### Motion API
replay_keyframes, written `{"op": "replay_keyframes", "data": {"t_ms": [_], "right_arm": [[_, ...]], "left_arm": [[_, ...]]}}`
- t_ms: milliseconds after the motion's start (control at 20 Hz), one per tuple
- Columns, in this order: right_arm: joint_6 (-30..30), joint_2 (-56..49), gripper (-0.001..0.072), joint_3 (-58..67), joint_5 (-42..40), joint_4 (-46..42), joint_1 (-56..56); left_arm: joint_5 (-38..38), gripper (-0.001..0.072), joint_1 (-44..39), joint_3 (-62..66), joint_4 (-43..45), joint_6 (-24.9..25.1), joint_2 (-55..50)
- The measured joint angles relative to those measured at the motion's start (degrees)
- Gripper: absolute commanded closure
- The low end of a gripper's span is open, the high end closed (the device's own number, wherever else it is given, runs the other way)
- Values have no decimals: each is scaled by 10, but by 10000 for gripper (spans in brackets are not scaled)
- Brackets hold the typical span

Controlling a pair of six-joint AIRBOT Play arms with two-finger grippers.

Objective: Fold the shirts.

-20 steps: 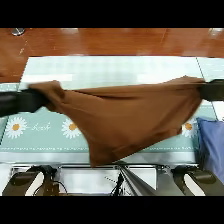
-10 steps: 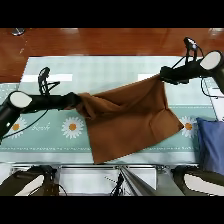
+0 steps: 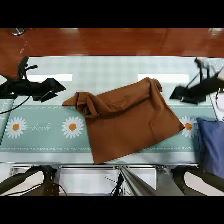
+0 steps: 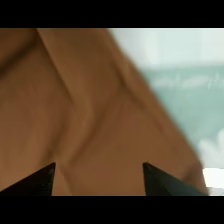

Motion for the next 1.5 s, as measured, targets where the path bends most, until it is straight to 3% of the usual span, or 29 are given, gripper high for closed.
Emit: {"op": "replay_keyframes", "data": {"t_ms": [400, 450, 500, 550, 850, 1300, 1350, 1400, 1450, 1500], "right_arm": [[-6, 140, 93, -243, 2, 75, 58], [-2, 144, 93, -255, 0, 78, 70], [3, 147, 93, -264, -4, 81, 82], [9, 148, 93, -270, -9, 83, 93], [23, 112, 93, -283, -36, 106, 133], [-20, 8, 96, -281, -107, 222, 141], [-24, -1, 121, -276, -118, 230, 142], [-28, -10, 269, -269, -134, 235, 142], [-34, -17, 522, -261, -153, 235, 142], [-40, -26, 687, -252, -167, 226, 142]], "left_arm": [[14, 10, -68, 8, -71, 43, -144], [23, 150, -78, 9, -86, 52, -155], [29, 604, -87, 10, -100, 59, -165], [30, 682, -94, 11, -111, 66, -173], [30, 683, -104, 31, -137, 98, -192], [18, 682, -105, 44, -143, 106, -194], [17, 682, -105, 44, -143, 106, -194], [16, 682, -105, 44, -143, 106, -194], [14, 683, -105, 44, -143, 106, -194], [13, 682, -105, 44, -143, 106, -194]]}}
